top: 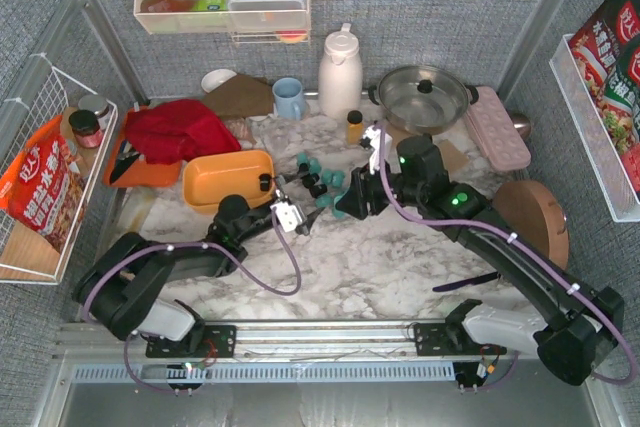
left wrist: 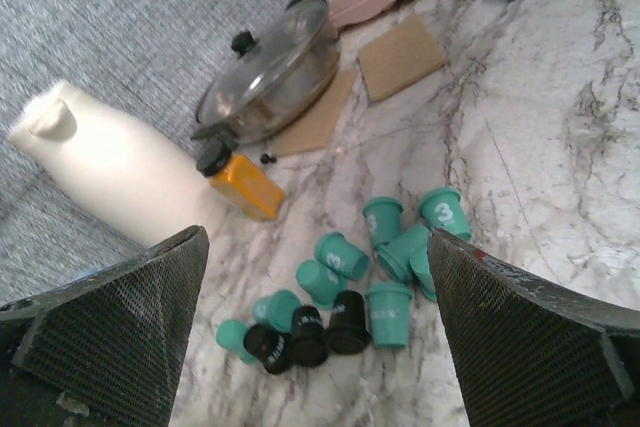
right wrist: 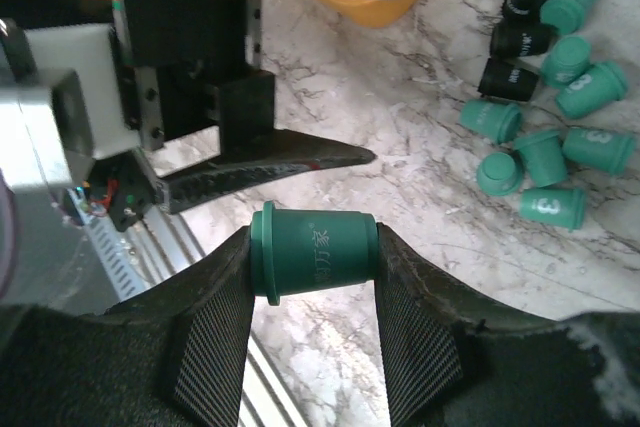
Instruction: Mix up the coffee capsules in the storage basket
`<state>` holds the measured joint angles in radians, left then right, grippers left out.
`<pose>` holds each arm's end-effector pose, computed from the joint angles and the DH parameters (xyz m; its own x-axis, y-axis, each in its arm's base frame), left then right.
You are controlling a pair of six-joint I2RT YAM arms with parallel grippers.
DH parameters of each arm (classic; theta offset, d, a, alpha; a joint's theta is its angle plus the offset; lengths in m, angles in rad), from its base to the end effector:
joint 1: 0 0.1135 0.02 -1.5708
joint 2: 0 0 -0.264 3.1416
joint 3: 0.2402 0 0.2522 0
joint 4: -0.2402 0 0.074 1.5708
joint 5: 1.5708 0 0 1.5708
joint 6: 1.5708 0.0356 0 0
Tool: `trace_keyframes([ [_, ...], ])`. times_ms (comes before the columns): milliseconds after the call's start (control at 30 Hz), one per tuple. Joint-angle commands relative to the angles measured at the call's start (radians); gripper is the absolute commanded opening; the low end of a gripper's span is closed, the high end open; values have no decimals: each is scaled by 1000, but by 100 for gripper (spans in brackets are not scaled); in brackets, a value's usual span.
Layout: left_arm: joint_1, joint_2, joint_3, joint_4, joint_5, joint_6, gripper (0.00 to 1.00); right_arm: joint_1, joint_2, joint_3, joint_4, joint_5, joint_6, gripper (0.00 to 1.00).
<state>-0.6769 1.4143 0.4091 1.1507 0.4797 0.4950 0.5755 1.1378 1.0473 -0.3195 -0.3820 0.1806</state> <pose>0.1965 -0.1790 0.2149 0.5325 0.1127 -0.8389 0.7485 0.4000 0.5289 0.2082 0.1509 0.3481 -0.4712 -0.1070 -0.8755 -0.7189 0.6217 0.3109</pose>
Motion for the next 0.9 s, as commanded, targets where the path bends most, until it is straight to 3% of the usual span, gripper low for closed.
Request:
trace_keyframes([
  [0, -30, 70, 11, 266, 33, 120, 99, -2, -14, -14, 72, -67, 99, 34],
  [200, -78, 131, 44, 310, 58, 162, 85, -2, 14, -36, 154, -85, 193, 34],
  [467, -105, 172, 44, 403, 83, 126, 82, -2, 58, -37, 211, -117, 242, 34],
  [700, -108, 157, 28, 482, 112, 75, 64, -3, 71, -42, 224, -143, 253, 34],
  [867, -109, 152, 20, 484, 130, 61, 60, -2, 67, -44, 243, -164, 262, 34],
])
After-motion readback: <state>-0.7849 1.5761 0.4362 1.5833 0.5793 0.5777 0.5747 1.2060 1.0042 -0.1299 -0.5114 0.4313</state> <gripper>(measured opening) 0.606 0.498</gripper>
